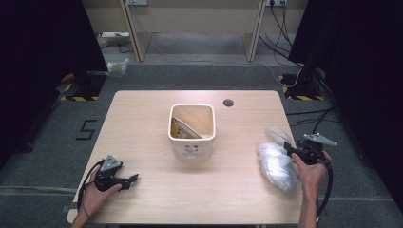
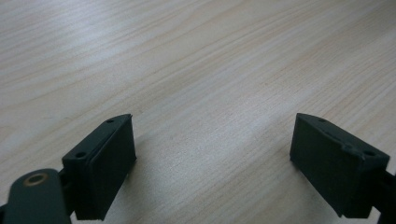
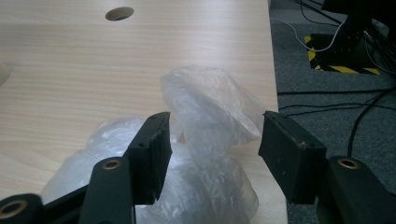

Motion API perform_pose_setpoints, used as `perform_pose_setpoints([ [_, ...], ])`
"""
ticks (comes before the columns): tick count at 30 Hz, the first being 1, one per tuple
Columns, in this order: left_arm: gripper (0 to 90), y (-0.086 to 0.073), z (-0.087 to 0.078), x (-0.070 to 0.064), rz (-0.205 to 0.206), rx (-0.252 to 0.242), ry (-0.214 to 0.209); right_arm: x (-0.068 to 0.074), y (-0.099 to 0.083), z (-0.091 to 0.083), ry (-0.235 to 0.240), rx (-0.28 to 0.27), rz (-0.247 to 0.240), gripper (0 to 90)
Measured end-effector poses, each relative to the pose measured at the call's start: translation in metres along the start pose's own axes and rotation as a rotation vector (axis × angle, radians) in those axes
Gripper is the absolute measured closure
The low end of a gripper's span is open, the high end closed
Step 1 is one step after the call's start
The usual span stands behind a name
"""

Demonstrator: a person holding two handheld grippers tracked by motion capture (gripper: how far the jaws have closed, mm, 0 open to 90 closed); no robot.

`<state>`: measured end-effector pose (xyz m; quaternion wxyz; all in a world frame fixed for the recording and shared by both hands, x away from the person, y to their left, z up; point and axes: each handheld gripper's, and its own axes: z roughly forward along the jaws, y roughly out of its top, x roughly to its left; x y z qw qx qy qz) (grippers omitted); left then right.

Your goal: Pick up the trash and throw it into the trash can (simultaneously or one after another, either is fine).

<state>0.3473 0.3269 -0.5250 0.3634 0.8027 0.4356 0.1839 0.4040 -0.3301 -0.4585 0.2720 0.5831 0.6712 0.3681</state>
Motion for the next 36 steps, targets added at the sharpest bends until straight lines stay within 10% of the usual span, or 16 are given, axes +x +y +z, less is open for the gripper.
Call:
perform_pose_setpoints([
  [15,13.2,0.000,0.000,0.000,0.001,0.000,0.001,0.000,-0.006,0.004,0.017,0.013,-0.099,82.3],
  [36,13.2,0.000,0.000,0.000,-0.001,-0.001,0.000,0.040,0.026,-0.033,0.150,-0.166,-0.181,85.7],
])
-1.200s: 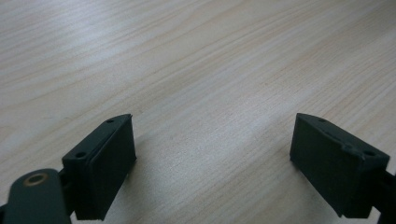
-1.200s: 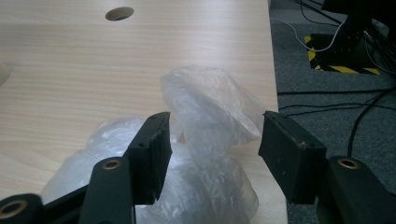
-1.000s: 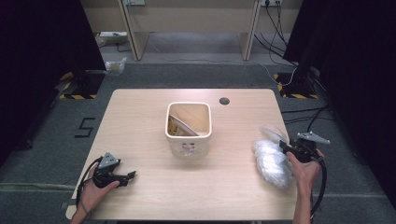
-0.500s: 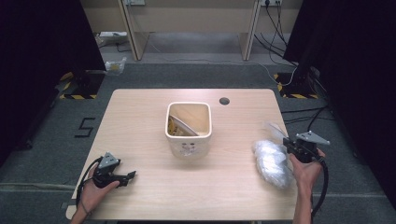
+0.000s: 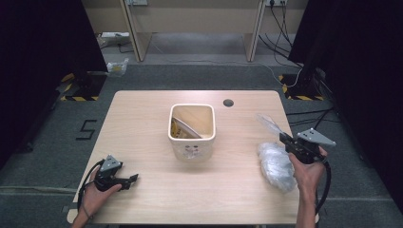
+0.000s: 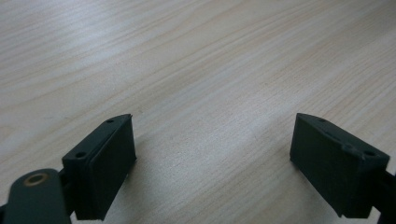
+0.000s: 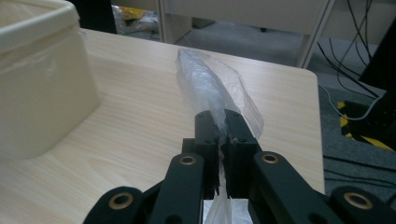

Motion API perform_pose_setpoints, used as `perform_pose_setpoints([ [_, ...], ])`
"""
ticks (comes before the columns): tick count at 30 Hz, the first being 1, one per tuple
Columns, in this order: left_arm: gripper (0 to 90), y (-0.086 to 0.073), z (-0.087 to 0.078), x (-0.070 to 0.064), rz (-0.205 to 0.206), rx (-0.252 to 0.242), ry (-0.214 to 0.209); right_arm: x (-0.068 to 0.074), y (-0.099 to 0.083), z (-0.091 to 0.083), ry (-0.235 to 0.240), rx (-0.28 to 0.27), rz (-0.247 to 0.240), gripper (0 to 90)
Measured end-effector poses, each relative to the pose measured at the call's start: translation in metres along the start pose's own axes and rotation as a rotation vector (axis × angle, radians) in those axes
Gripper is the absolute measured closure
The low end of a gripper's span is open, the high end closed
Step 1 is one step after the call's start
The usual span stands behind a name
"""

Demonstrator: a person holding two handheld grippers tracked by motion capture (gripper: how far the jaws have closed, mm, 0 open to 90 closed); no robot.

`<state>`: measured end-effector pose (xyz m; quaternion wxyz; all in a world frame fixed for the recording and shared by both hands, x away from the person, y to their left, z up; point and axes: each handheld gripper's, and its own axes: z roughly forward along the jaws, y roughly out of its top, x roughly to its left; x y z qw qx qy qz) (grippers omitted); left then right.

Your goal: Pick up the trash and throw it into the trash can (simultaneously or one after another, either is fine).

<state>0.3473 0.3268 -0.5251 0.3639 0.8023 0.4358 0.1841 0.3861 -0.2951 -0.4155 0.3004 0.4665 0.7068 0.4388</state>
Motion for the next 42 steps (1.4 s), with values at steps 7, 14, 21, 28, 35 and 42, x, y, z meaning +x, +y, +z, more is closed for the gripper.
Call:
perform_pose_setpoints([
  [7,13.2,0.000,0.000,0.000,0.001,0.001,0.000,0.013,0.010,-0.004,0.054,-0.035,-0.016,85.9],
  [14,13.2,0.000,0.000,0.000,0.001,0.002,0.001,0.032,0.023,-0.005,0.098,-0.070,-0.060,85.8],
  [21,13.2,0.000,0.000,0.000,0.001,0.002,0.000,0.043,0.030,-0.003,0.126,-0.076,-0.083,86.1],
  [28,13.2,0.000,0.000,0.000,0.001,0.001,0.000,0.058,0.045,0.002,0.157,-0.108,-0.106,86.1],
  [35,13.2,0.000,0.000,0.000,0.001,0.000,0.000,0.075,0.056,0.005,0.187,-0.125,-0.146,86.1],
  [42,13.2,0.000,0.000,0.000,0.000,0.002,0.000,0.090,0.064,0.009,0.227,-0.136,-0.170,86.1],
])
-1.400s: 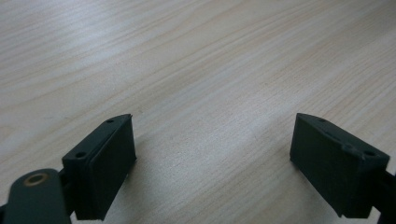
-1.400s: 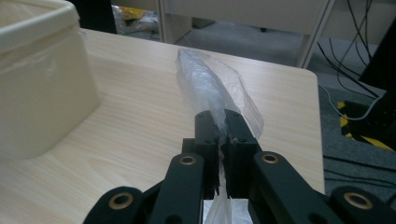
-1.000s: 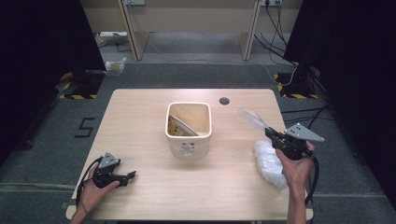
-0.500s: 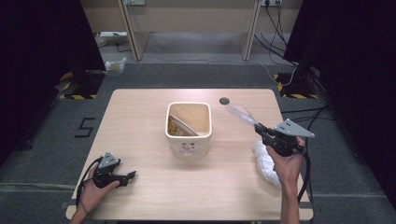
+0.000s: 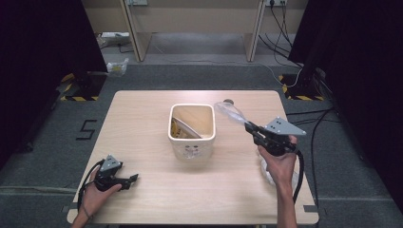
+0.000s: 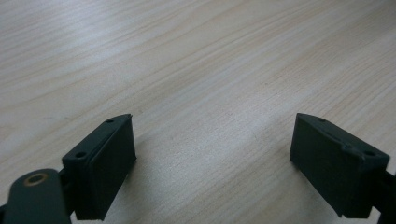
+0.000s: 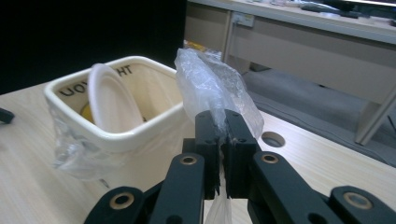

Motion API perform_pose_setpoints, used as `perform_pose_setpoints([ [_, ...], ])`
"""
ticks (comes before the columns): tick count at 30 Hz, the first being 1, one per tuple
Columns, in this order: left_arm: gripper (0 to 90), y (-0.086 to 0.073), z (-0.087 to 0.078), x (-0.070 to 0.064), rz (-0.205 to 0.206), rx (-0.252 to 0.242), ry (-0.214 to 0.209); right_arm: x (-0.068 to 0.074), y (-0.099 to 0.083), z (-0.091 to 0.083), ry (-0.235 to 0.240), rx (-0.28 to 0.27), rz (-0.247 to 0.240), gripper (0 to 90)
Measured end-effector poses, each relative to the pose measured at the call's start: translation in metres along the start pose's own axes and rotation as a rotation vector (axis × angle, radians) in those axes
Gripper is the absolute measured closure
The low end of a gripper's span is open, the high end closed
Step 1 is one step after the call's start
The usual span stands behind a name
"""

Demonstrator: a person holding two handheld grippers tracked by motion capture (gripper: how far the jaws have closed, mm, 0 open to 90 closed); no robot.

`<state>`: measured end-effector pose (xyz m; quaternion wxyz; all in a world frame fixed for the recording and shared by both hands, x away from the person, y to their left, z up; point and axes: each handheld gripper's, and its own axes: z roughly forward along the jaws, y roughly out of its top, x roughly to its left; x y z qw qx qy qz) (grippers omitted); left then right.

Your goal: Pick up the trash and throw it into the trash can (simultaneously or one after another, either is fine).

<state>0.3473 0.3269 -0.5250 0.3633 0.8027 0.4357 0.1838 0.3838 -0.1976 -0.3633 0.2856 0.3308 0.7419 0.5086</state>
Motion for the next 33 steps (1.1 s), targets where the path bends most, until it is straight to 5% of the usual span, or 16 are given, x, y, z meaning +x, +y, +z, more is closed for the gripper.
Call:
perform_pose_setpoints([
  [17,13.2,0.000,0.000,0.000,0.000,-0.001,0.000,0.031,0.034,0.035,0.104,0.034,-0.095,86.1],
  [33,13.2,0.000,0.000,0.000,0.000,0.000,0.000,0.049,0.039,0.076,0.150,0.165,-0.161,85.9],
])
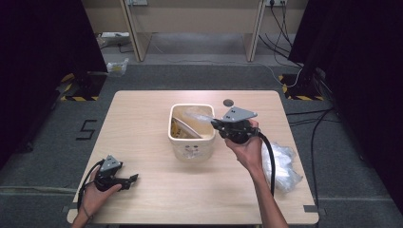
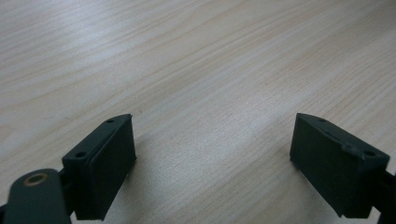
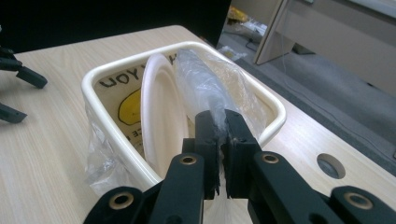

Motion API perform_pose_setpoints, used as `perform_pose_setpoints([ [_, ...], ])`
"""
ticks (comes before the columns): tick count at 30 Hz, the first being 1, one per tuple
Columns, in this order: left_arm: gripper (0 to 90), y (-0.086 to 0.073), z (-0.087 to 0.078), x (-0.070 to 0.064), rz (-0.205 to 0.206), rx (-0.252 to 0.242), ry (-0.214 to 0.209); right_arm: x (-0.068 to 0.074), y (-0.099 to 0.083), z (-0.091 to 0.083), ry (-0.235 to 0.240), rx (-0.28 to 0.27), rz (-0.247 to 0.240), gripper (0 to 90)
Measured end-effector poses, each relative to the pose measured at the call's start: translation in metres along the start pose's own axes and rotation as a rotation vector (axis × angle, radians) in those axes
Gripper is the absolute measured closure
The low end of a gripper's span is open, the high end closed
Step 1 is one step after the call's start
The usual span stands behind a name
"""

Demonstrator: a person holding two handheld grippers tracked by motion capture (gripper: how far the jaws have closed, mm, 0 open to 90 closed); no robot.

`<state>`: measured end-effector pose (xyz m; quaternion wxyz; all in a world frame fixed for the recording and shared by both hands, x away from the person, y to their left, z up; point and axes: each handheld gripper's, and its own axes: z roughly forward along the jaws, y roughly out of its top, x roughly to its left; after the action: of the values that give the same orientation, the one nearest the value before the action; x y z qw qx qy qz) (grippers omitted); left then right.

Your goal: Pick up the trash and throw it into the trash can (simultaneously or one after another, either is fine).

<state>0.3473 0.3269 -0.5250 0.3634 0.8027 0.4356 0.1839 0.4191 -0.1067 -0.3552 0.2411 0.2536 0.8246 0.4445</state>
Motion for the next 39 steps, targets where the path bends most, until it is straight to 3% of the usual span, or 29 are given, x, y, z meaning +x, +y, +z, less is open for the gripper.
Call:
perform_pose_setpoints([
  [8,13.2,0.000,0.000,0.000,0.000,0.000,0.000,0.003,0.001,0.019,0.014,0.043,-0.001,80.9],
  [11,13.2,0.000,0.000,0.000,0.001,0.000,0.000,0.005,0.004,0.022,0.006,0.034,0.021,66.8],
  [13,13.2,0.000,0.000,0.000,0.000,-0.001,0.000,0.005,0.005,0.021,-0.003,0.029,0.030,64.2],
  [16,13.2,0.000,0.000,0.000,0.000,0.000,0.000,0.004,0.007,0.017,-0.016,0.010,0.045,56.8],
  [23,13.2,0.000,0.000,0.000,0.000,-0.001,0.000,0.000,0.005,0.006,-0.046,0.010,0.044,53.8],
  [39,13.2,0.000,0.000,0.000,0.000,0.000,0.000,-0.019,-0.023,-0.018,-0.108,-0.004,0.134,43.6],
])
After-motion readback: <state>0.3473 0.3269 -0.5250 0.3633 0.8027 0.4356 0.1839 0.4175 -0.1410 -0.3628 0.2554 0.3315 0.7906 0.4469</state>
